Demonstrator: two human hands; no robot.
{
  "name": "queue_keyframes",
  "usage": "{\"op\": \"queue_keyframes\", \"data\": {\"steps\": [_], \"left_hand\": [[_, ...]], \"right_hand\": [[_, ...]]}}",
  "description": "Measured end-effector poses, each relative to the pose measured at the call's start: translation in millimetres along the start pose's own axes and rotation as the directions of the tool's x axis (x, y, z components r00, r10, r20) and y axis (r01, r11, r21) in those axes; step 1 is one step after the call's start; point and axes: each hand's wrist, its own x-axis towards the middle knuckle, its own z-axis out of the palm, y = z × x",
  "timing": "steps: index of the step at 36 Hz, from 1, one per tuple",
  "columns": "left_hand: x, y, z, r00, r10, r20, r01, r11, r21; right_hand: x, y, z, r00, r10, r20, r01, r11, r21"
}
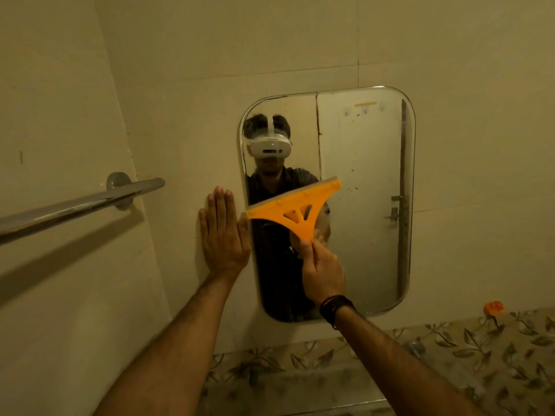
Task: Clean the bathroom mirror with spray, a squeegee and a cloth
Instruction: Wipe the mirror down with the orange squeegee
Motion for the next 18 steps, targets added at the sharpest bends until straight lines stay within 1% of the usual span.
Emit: {"op": "queue_keyframes", "data": {"steps": [4,8,13,18], "left_hand": [[0.4,0.9,0.1,1.000,-0.002,0.004,0.002,1.000,-0.018],[0.4,0.8,0.4,1.000,-0.008,0.010,0.008,1.000,-0.011],[0.4,0.0,0.3,1.000,-0.006,0.015,0.006,1.000,0.001],[0.1,-0.1,1.0,1.000,-0.006,0.018,0.005,1.000,0.015]], "right_hand": [[-25.1,19.1,4.3,0.999,0.051,-0.012,-0.051,0.999,0.002],[-49.9,35.2,6.5,0.997,0.082,0.009,-0.082,0.997,0.001],[-75.9,43.4,3.1,0.992,0.122,0.040,-0.122,0.993,-0.005],[-91.6,47.3,1.9,0.990,0.139,0.028,-0.139,0.990,-0.007]]}}
